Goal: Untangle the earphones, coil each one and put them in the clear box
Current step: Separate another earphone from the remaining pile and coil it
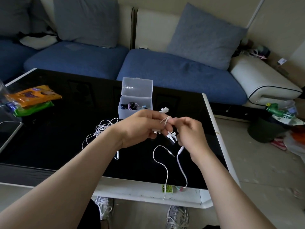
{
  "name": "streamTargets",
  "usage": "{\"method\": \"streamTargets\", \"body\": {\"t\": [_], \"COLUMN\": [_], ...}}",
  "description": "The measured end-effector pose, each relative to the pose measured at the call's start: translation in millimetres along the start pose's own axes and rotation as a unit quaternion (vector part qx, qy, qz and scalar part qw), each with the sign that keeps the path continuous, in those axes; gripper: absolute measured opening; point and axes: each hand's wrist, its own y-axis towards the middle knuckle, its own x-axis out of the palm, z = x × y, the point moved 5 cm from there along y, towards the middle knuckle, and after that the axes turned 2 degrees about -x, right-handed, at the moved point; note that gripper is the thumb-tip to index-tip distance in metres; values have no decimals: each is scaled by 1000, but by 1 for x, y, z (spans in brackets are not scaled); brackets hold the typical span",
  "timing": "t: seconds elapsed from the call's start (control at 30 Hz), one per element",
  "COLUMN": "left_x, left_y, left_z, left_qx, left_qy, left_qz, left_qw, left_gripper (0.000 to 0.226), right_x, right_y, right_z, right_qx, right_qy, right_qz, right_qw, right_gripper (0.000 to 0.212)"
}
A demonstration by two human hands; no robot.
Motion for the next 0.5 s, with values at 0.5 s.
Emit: {"method": "streamTargets", "body": {"t": [0.5], "left_x": [-29], "left_y": [-2], "left_z": [6], "left_qx": [72], "left_qy": [300], "left_qz": [172], "left_qw": [935], "left_gripper": [34], "right_x": [35], "right_y": [-25], "right_z": [-29], "right_qx": [-119], "right_qy": [-13], "right_qz": [-128], "right_qw": [985], "right_gripper": [33]}}
